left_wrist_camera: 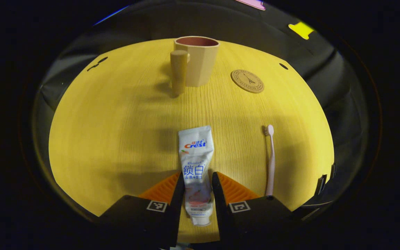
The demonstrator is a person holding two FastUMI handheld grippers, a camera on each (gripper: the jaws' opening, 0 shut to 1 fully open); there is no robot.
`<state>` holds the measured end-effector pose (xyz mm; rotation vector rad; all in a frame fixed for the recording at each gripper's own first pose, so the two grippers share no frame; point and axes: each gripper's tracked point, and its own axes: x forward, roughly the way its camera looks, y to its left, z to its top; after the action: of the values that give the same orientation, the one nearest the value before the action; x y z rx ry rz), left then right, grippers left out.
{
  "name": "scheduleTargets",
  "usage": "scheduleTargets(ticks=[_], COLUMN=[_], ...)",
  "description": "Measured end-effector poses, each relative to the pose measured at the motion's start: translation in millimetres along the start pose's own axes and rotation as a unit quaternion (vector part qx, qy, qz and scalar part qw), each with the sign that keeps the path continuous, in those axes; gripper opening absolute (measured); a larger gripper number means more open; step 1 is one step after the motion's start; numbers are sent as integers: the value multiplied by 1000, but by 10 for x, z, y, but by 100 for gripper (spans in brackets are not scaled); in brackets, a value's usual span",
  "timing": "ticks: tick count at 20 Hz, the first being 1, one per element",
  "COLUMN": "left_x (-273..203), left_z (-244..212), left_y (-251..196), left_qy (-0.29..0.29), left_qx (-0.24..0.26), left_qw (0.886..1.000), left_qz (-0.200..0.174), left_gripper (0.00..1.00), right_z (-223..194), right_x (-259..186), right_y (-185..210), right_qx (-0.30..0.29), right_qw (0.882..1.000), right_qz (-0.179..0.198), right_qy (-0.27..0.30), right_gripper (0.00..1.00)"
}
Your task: Put the toothbrush and toothpaste on the desktop into the cup, then pick up the cup and place it on the coaster on the desktop.
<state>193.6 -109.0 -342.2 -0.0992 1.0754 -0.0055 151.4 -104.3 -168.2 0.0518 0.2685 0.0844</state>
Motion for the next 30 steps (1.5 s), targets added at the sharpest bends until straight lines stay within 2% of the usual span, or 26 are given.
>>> scheduleTargets(ticks=[2,4,5,6,7,8,10,12,14,18,22,26,30], left_x=[12,9,10,18,22,14,19,19,9,4,-258,-620,-1002], left_z=[-5,-23,-31,-28,-24,-19,0,24,49,26,-104,-150,-190], left_y=[11,27,29,29,24,22,33,41,40,48,250,393,594], left_qy=[3,19,26,36,43,53,73,81,70,54,43,10,-26], left_qx=[7,22,33,41,44,41,29,25,24,2,-8,-18,-28], left_qw=[1000,999,999,998,998,997,996,996,997,998,999,999,999], left_qz=[10,20,25,30,34,35,33,26,16,-19,-23,-28,-23], left_gripper=[46,46,40,39,43,38,34,34,24,19,18,18,18], right_z=[-66,-150,-205,-294,-384,-478,-691,-942,-1204,-1565,-1758,-1993,-2347], right_x=[20,31,34,39,45,33,12,-5,-52,-81,21,145,228], right_y=[-4,25,57,100,152,220,376,510,657,833,1007,1188,1364], right_qx=[6,12,15,19,25,33,47,58,65,79,91,69,46], right_qw=[1000,1000,1000,999,998,997,993,985,976,960,951,945,930], right_qz=[2,6,9,16,21,30,47,60,70,70,62,64,73], right_qy=[7,16,23,35,49,65,102,150,197,261,289,314,357], right_gripper=[97,97,97,97,97,97,97,97,98,98,97,97,96])
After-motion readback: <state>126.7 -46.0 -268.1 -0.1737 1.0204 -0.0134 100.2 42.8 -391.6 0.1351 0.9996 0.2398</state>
